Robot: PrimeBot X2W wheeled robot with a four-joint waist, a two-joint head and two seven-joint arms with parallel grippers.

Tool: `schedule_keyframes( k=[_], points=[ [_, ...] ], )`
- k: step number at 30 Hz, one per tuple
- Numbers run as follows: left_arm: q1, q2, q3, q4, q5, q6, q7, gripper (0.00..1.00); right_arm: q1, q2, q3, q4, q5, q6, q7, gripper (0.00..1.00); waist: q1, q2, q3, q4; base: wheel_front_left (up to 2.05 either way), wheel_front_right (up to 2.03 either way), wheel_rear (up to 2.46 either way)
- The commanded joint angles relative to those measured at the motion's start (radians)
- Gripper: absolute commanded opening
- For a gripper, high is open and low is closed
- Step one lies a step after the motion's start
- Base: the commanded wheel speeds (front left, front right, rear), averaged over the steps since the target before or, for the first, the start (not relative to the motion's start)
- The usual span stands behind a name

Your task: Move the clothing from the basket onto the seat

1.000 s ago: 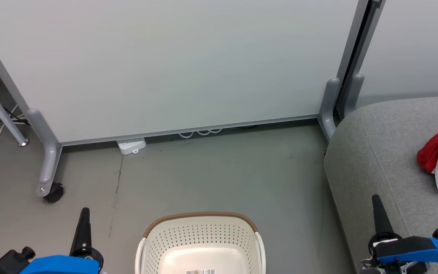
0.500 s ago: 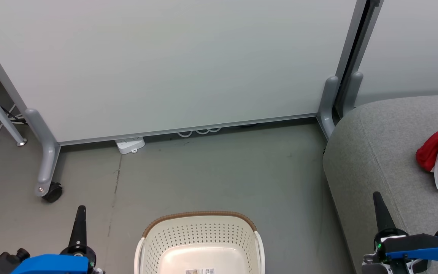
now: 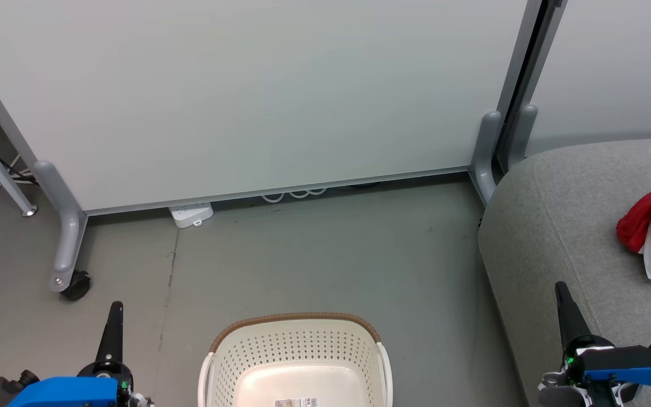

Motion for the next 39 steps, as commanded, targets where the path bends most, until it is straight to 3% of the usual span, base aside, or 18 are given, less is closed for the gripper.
schedule_keyframes(
  k=[1,39],
  points=[
    [-0.022,0.006,0.008,-0.01,-0.016,-0.005,0.007,0.0,-0.025,0.001,-0.002,-0.012,0.02,0.0,0.006,0.0,0.0001,0.0,0.0,0.0,0.0,0.0,0.0],
    [-0.027,0.007,0.042,-0.019,-0.266,-0.017,0.075,0.0,-0.03,0.003,-0.018,-0.027,0.291,0.0,0.074,0.0,0.0001,0.0,0.011,-0.012,0.0,0.0,0.0]
  ],
)
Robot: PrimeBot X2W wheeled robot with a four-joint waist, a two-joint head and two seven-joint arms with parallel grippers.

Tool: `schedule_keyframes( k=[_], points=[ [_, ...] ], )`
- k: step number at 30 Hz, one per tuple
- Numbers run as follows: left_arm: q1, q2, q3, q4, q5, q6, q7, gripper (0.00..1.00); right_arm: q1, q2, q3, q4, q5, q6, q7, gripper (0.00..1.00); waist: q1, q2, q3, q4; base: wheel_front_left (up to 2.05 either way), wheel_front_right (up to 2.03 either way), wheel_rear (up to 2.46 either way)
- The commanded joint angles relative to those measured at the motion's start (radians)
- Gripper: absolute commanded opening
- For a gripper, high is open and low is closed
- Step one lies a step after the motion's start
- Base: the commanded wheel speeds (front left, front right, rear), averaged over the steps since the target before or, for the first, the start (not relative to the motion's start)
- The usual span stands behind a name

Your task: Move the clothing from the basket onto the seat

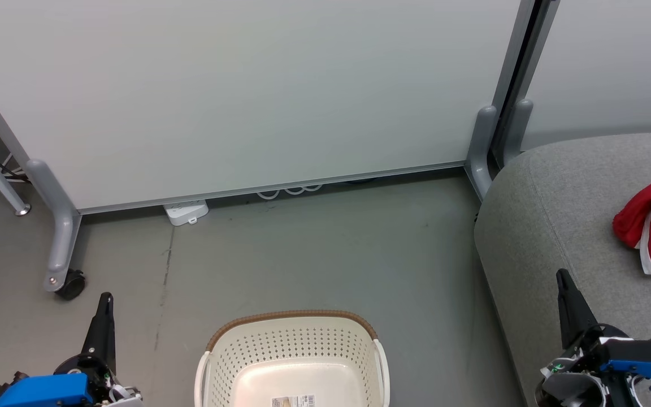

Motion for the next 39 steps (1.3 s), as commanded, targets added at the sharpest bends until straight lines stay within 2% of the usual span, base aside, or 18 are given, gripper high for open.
schedule_keyframes(
  k=[1,39],
  points=[
    [-0.012,0.006,0.003,-0.003,-0.003,-0.006,0.005,0.0,-0.01,0.003,-0.002,-0.004,0.003,0.0,0.003,0.0,0.0,0.0,0.0,0.0,0.0,0.0,0.0],
    [-0.012,0.006,0.003,-0.003,-0.003,-0.006,0.005,0.0,-0.01,0.003,-0.001,-0.004,0.003,0.0,0.003,0.0,0.0,0.0,0.0,0.0,0.0,0.0,0.0]
  ],
)
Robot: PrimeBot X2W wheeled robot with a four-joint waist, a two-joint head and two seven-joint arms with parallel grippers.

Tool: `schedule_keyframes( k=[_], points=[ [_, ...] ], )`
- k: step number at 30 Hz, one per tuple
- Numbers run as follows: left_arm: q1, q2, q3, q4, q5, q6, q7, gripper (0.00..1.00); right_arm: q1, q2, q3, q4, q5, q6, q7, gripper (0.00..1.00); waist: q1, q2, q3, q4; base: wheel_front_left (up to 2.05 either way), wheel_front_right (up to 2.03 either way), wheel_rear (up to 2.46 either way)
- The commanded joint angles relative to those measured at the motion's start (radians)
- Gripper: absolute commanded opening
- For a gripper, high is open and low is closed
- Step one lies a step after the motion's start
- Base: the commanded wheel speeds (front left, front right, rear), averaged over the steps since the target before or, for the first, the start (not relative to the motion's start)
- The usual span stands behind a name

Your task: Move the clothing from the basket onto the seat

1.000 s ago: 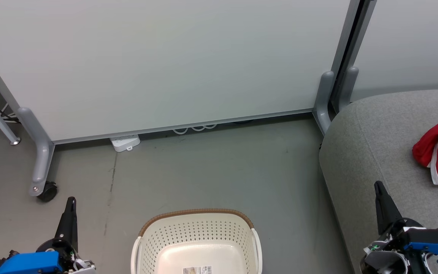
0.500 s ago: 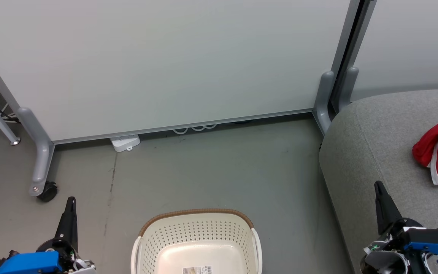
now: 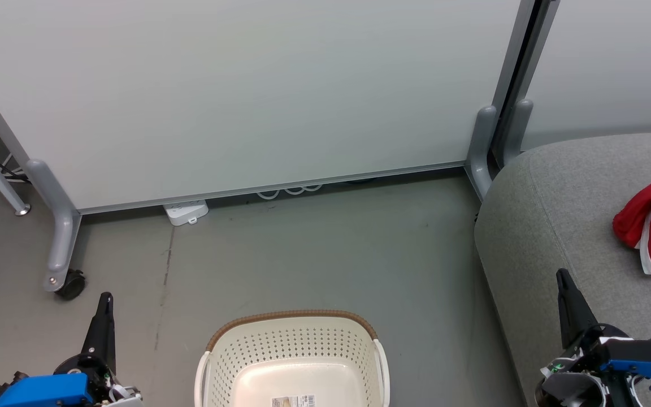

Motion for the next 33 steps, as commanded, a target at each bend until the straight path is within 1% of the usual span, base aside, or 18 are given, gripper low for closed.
schedule_keyframes(
  k=[1,33],
  points=[
    [-0.012,0.006,0.003,-0.003,-0.003,-0.006,0.005,0.0,-0.009,0.003,-0.001,-0.004,0.003,0.0,0.003,0.0,-0.0001,0.0,0.0,0.0,0.0,0.0,0.0],
    [-0.012,0.006,0.003,-0.003,-0.003,-0.006,0.005,0.0,-0.009,0.003,-0.001,-0.003,0.003,0.0,0.002,0.0,-0.0001,0.0,0.0,0.0,0.0,0.0,0.0]
  ],
)
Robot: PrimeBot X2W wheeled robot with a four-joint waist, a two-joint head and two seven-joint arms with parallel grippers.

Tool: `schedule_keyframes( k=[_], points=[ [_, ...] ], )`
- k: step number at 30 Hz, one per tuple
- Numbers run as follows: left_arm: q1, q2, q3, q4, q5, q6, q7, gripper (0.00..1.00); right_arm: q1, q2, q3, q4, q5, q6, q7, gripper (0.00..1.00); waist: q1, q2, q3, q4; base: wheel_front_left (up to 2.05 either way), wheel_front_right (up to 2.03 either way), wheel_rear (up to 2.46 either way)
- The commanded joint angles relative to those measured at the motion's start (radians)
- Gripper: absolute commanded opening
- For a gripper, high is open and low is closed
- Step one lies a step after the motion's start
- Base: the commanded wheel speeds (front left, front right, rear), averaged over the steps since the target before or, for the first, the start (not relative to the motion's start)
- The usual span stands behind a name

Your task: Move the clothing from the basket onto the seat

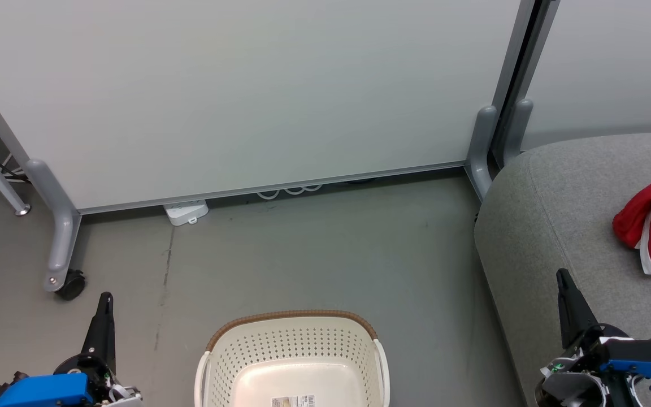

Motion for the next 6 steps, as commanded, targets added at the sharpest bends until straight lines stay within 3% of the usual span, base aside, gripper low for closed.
schedule_keyframes(
  k=[1,6],
  points=[
    [-0.012,0.006,0.003,-0.003,-0.003,-0.006,0.005,0.0,-0.009,0.002,-0.001,-0.003,0.003,0.0,0.002,0.0,0.0,0.0,0.0,0.0,0.0,0.0,0.0],
    [-0.012,0.006,0.003,-0.003,-0.003,-0.006,0.005,0.0,-0.009,0.002,-0.001,-0.003,0.003,0.0,0.002,0.0,0.0,0.0,0.0,0.0,0.0,0.0,0.0]
  ],
)
